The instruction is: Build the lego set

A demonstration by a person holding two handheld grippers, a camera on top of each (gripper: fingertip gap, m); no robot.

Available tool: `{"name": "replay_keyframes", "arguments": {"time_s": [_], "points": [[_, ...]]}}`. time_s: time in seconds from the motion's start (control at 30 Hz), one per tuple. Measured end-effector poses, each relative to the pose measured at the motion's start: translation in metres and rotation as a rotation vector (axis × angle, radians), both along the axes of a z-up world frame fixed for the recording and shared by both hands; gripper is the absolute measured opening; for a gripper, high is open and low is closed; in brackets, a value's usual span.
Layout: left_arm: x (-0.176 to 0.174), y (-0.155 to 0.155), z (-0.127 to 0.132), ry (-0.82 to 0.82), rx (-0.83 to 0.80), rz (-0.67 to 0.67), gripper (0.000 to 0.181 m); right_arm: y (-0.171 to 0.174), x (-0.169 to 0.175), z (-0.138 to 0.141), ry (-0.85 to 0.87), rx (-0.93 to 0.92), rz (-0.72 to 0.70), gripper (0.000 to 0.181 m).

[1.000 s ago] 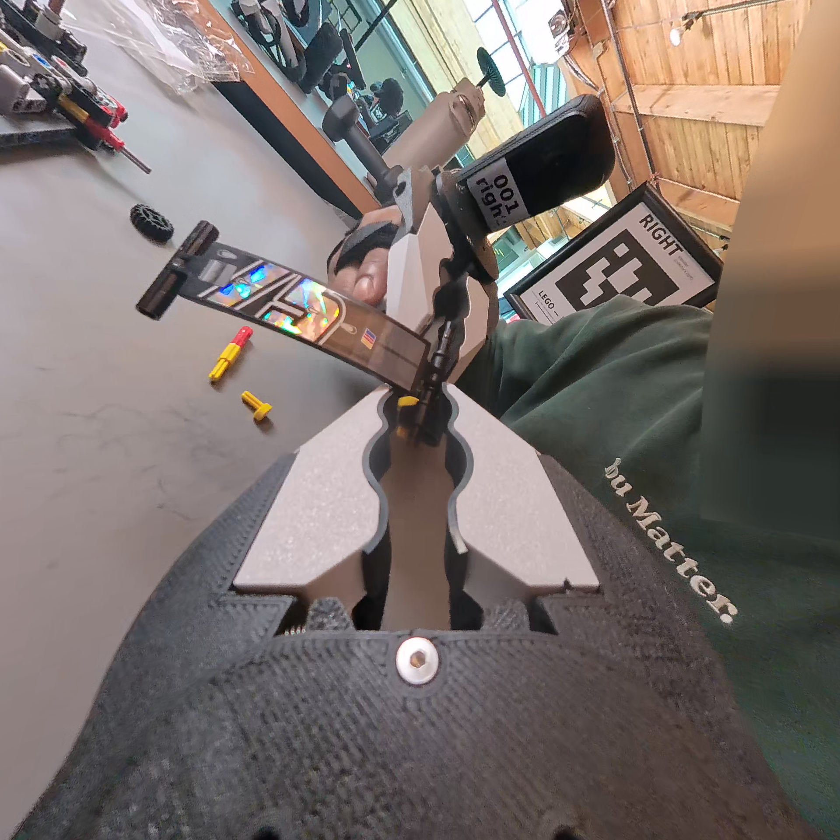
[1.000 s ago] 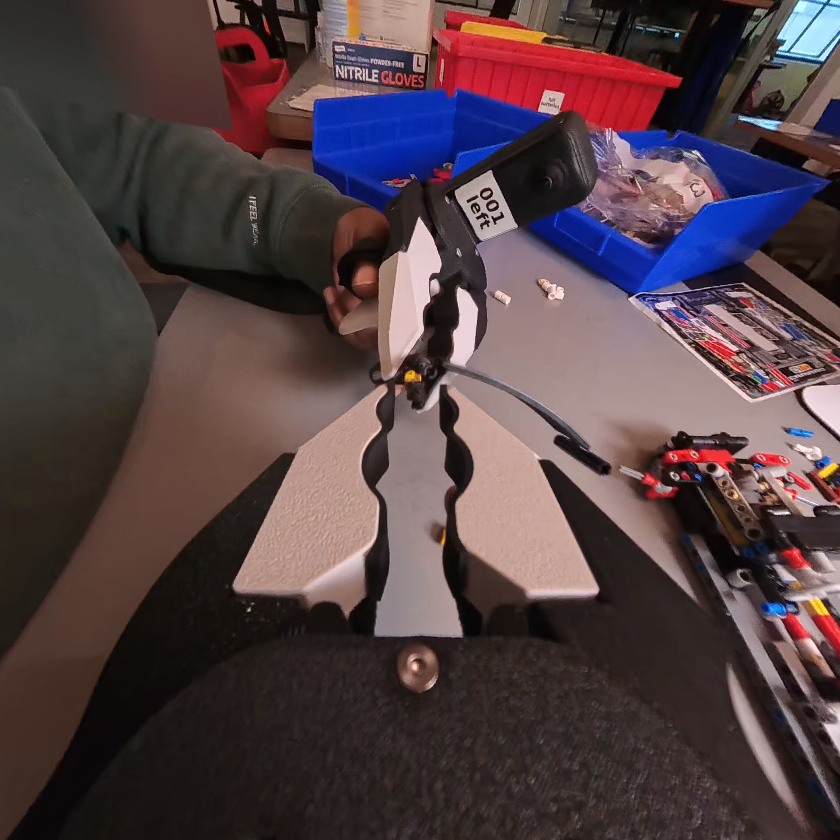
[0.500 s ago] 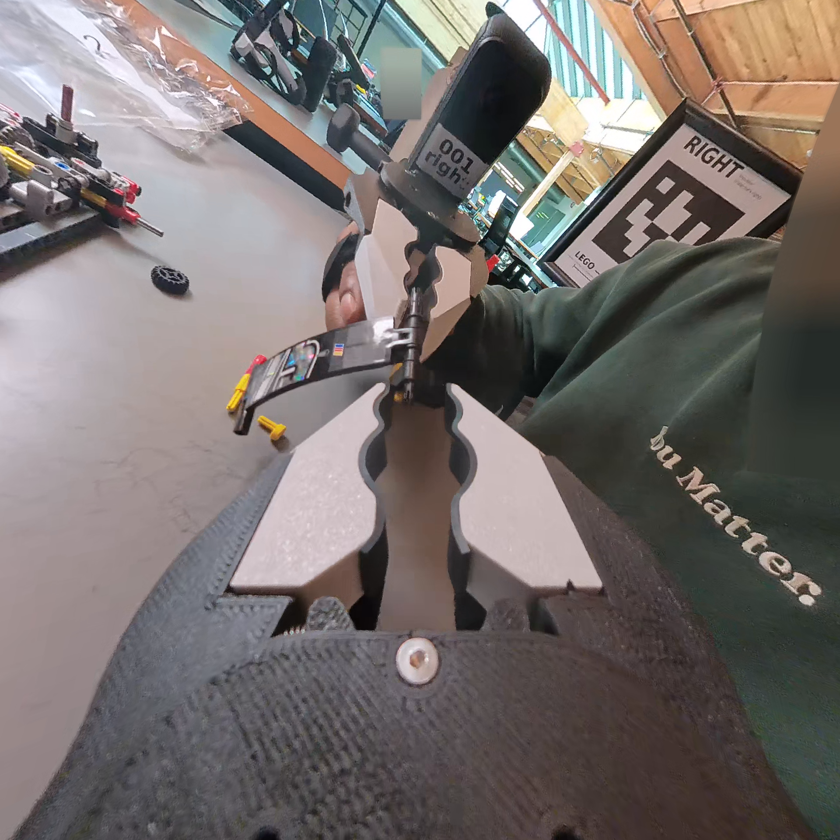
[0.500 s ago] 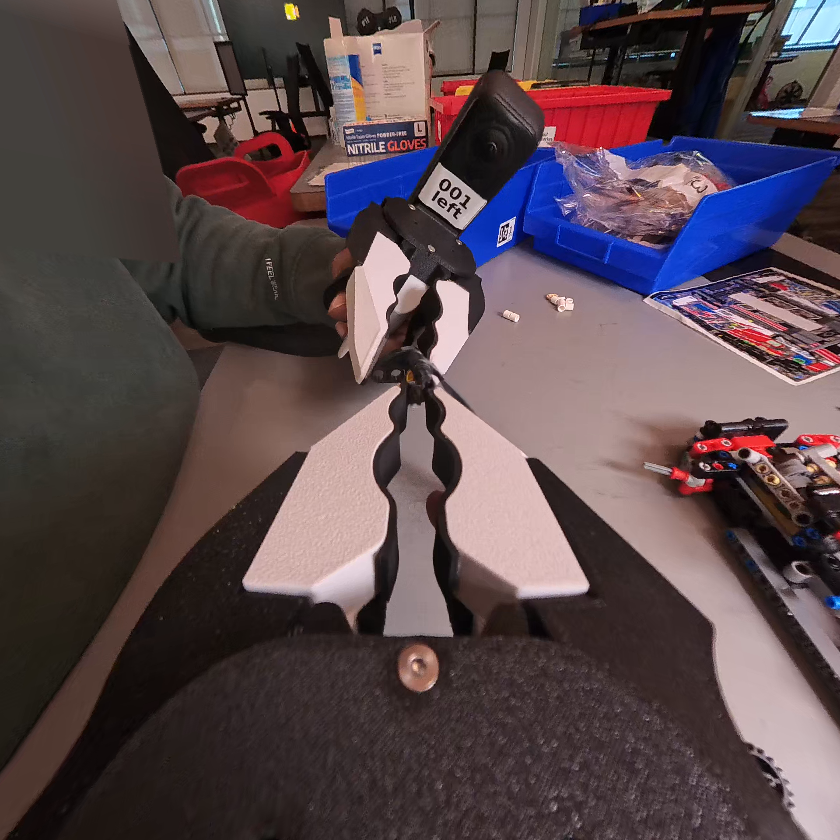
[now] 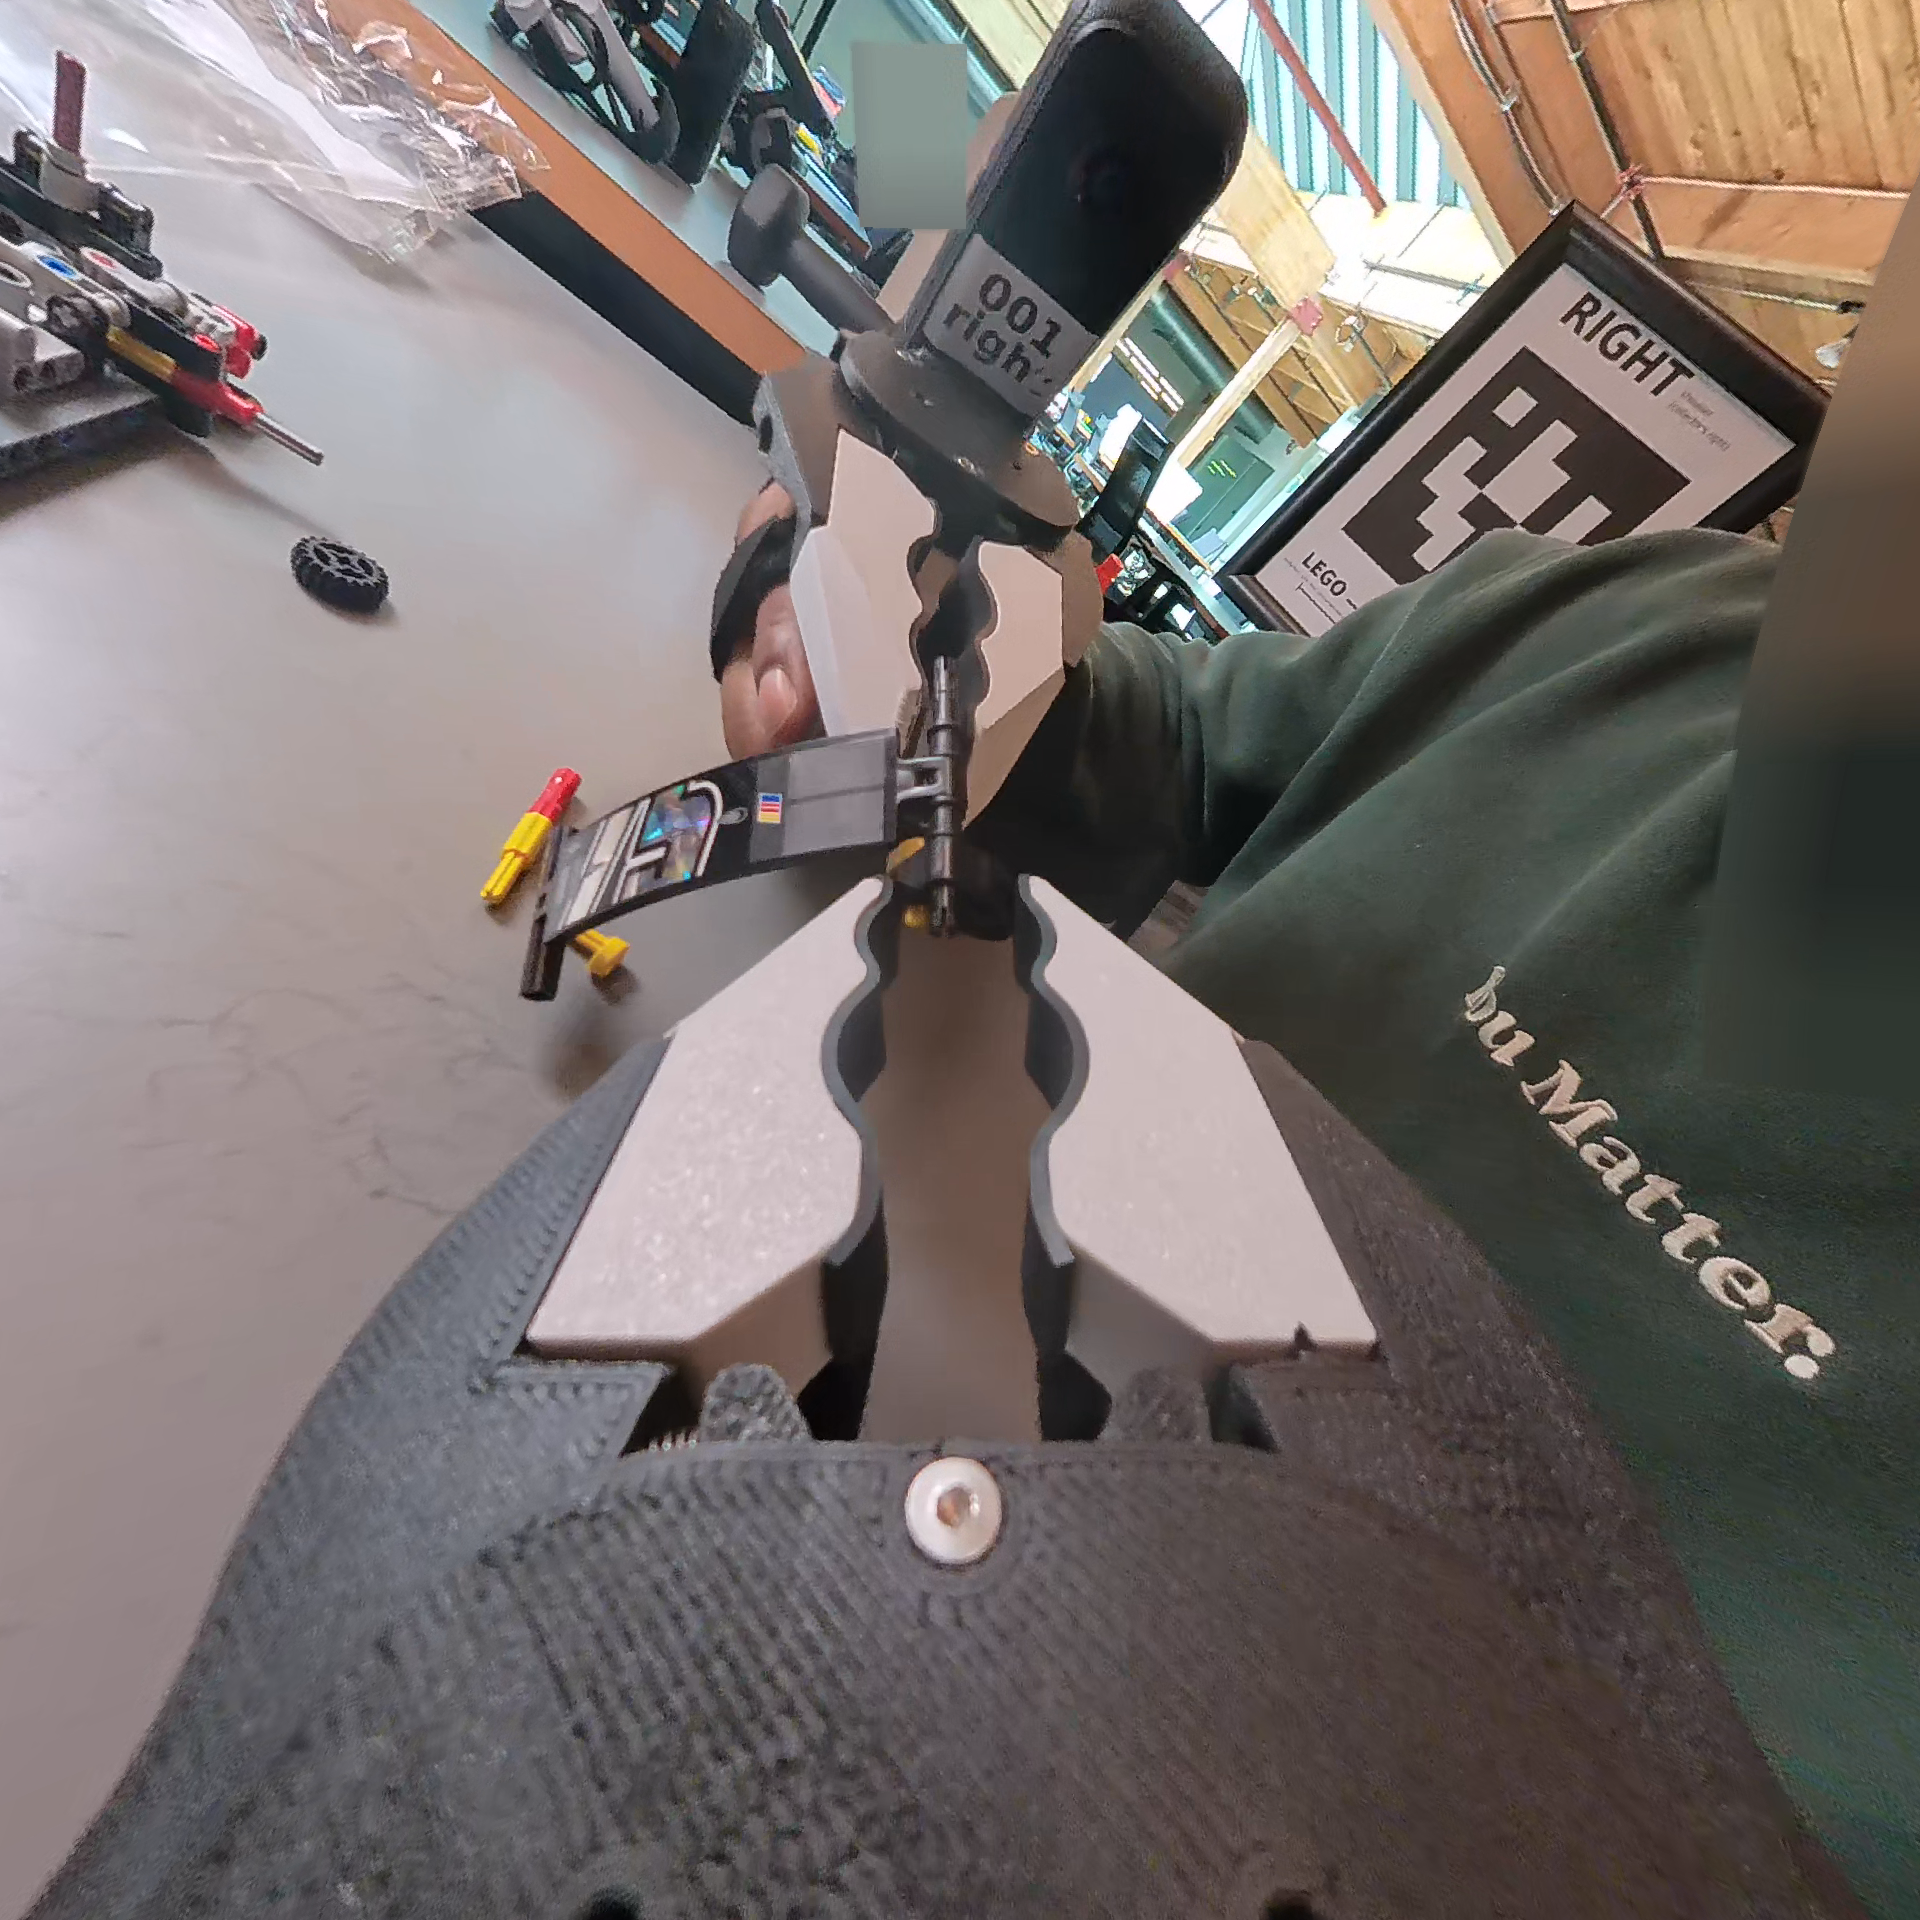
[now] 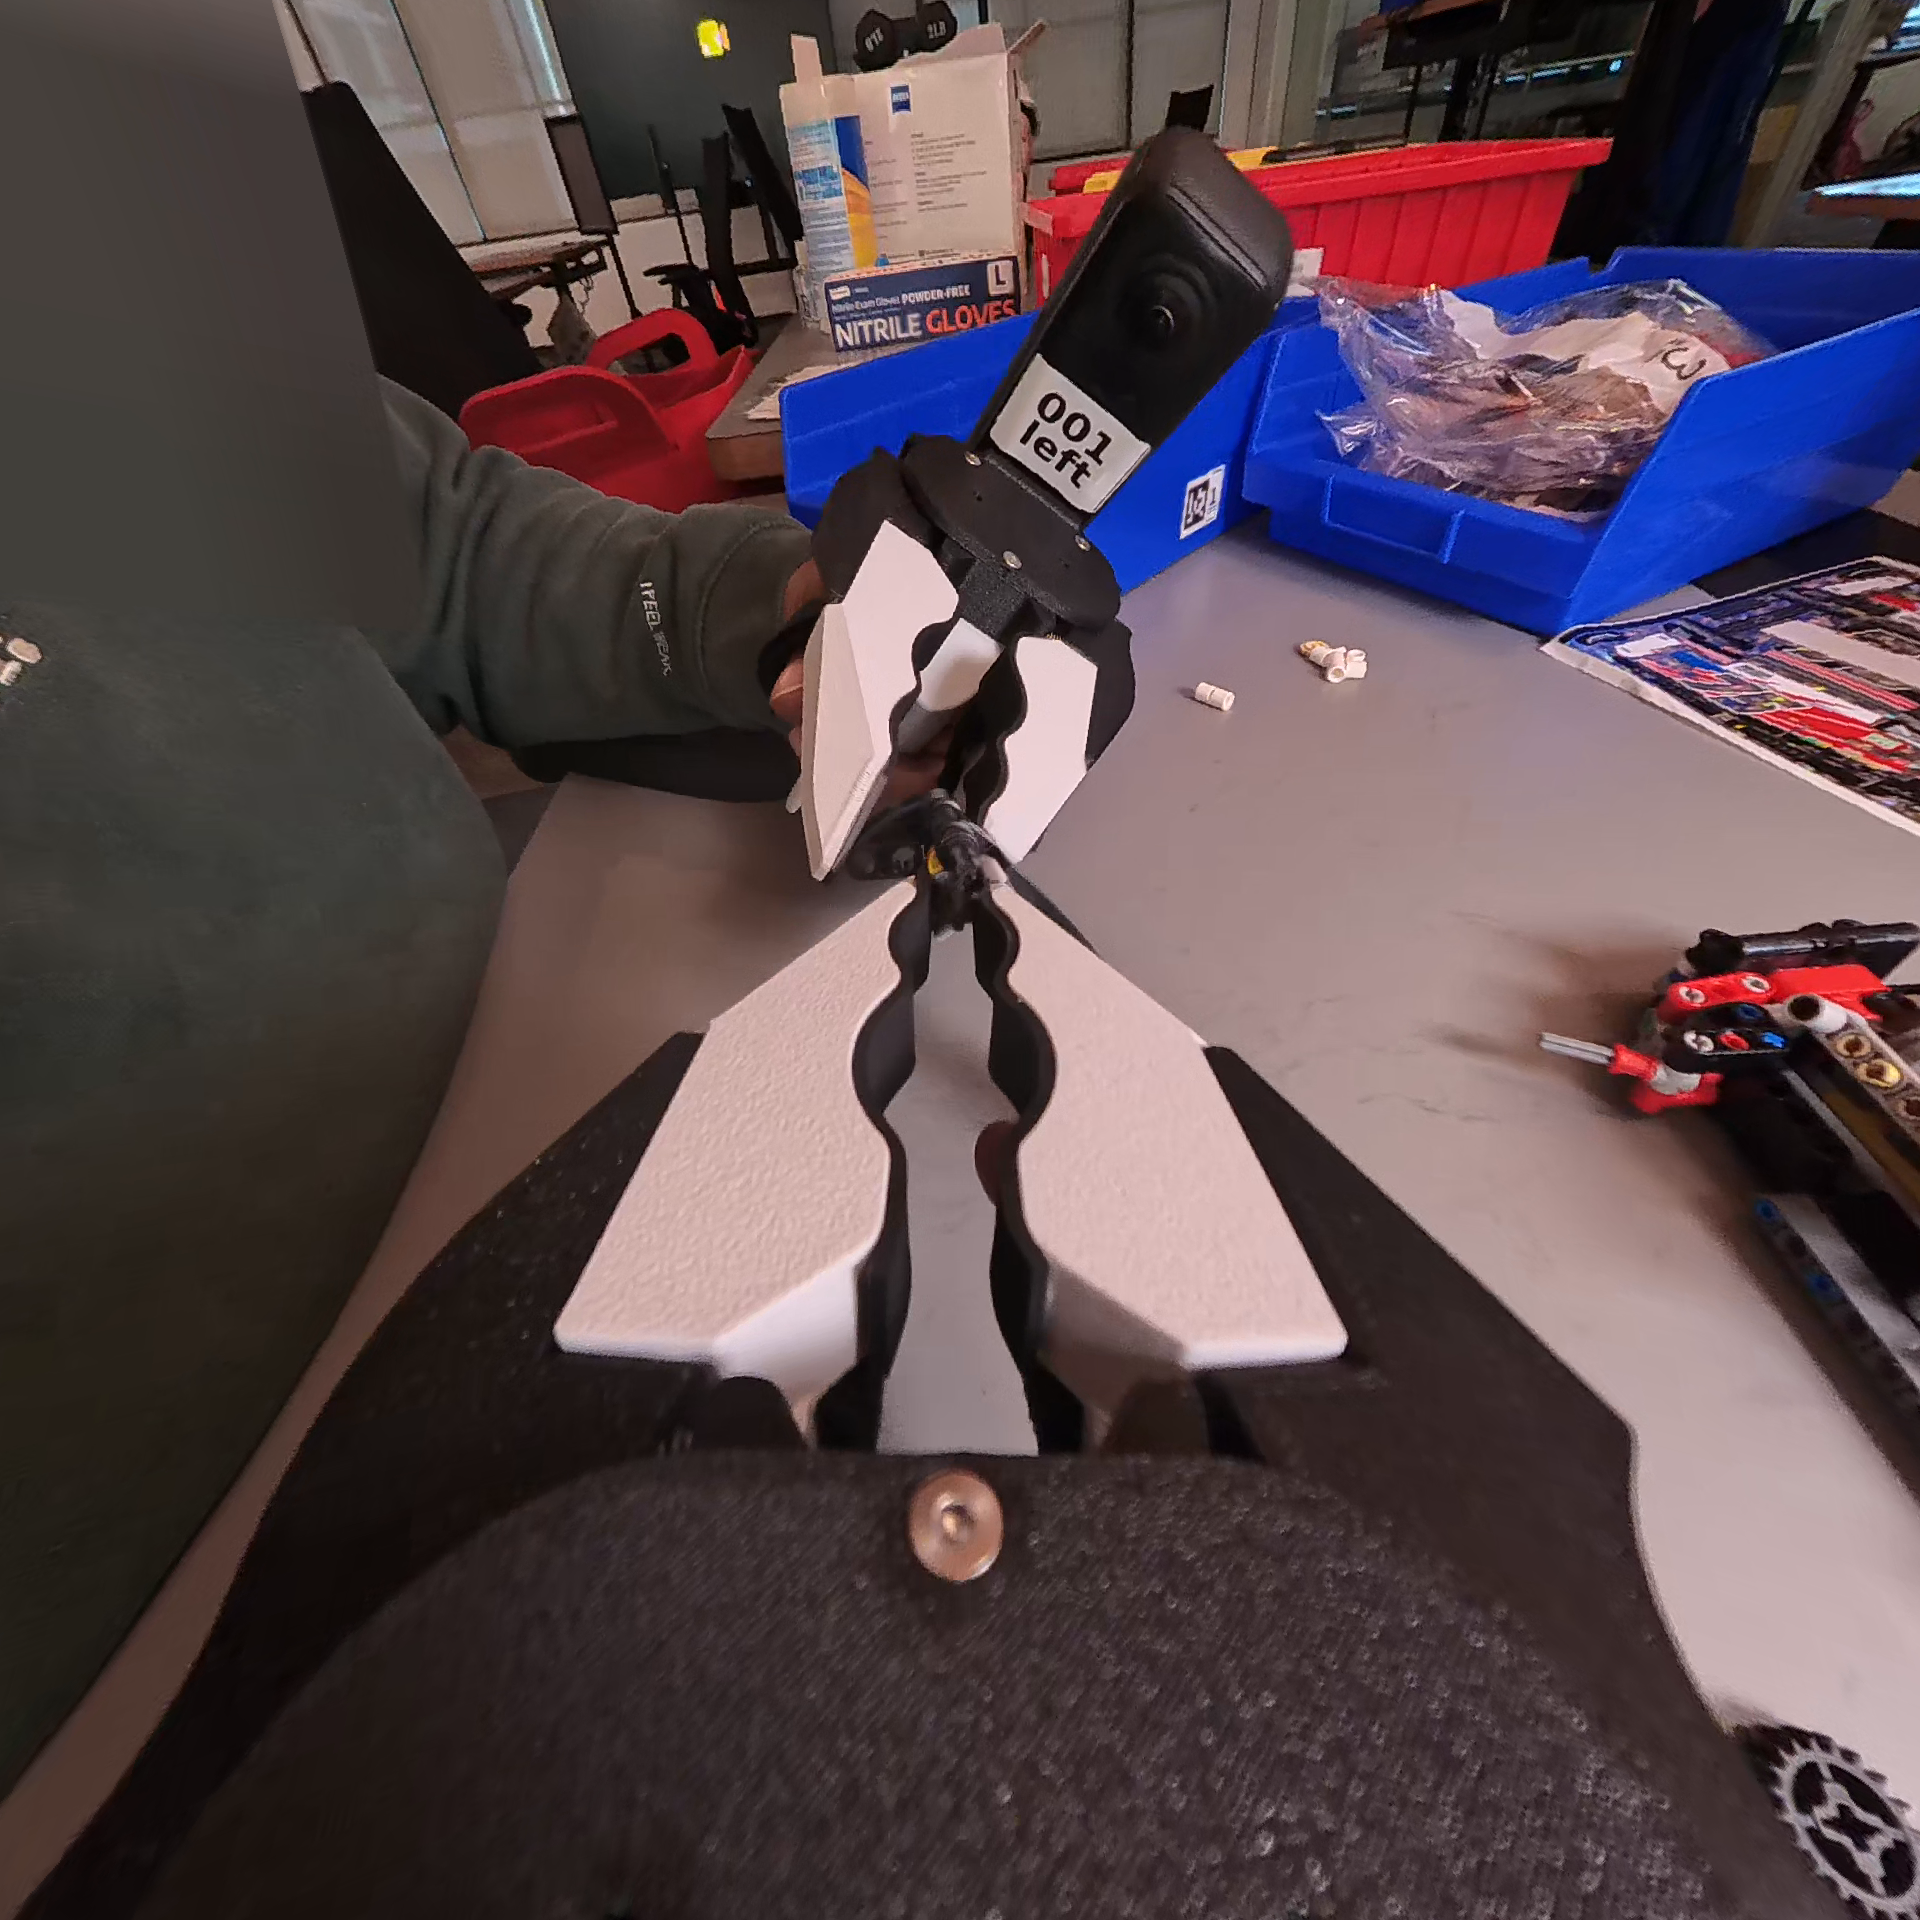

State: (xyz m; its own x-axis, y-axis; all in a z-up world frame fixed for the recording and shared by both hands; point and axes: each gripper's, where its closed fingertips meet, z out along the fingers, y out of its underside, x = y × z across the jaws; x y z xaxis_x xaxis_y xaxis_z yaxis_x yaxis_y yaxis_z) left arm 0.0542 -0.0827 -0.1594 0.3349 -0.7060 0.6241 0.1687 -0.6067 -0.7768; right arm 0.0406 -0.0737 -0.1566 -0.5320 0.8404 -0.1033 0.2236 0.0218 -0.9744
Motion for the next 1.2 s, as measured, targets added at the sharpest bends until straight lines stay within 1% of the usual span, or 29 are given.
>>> {"name": "replay_keyframes", "arguments": {"time_s": [0.3,0.47,0.5,0.53,0.63,0.73,0.83,1.0,1.1,1.2], "points": [[-0.001,0.006,0.005,-0.038,0.037,0.051,0.02,0.005,0.0,0.002,0.002,-0.039,-0.013,0.004],[-0.007,0.012,0.009,-0.084,0.027,0.092,0.024,0.006,-0.001,-0.001,-0.067,-0.125,-0.013,0.004],[-0.009,0.013,0.009,-0.092,0.015,0.1,0.024,0.006,-0.002,-0.004,-0.078,-0.13,-0.017,0.004],[-0.009,0.013,0.007,-0.092,0.005,0.098,0.018,0.005,-0.002,-0.005,-0.084,-0.137,-0.009,0.003],[-0.008,0.013,0.004,-0.079,-0.01,0.095,0.017,0.004,-0.002,-0.009,-0.093,-0.133,-0.007,0.003],[-0.008,0.013,0.003,-0.081,-0.014,0.098,0.018,0.005,-0.002,-0.008,-0.094,-0.147,-0.009,0.004],[-0.009,0.013,0.001,-0.082,-0.026,0.091,0.023,0.005,-0.003,-0.011,-0.101,-0.155,-0.009,0.003],[-0.004,0.008,-0.002,-0.031,0.008,0.054,0.03,0.005,-0.002,-0.012,-0.1,-0.15,-0.002,0.004],[-0.004,0.009,-0.006,0.021,0.033,0.073,0.022,0.004,-0.002,-0.013,-0.106,-0.147,0.003,0.004],[-0.002,0.009,-0.008,0.038,0.043,0.074,0.022,0.004,-0.001,-0.015,-0.109,-0.144,0.012,0.004]]}}
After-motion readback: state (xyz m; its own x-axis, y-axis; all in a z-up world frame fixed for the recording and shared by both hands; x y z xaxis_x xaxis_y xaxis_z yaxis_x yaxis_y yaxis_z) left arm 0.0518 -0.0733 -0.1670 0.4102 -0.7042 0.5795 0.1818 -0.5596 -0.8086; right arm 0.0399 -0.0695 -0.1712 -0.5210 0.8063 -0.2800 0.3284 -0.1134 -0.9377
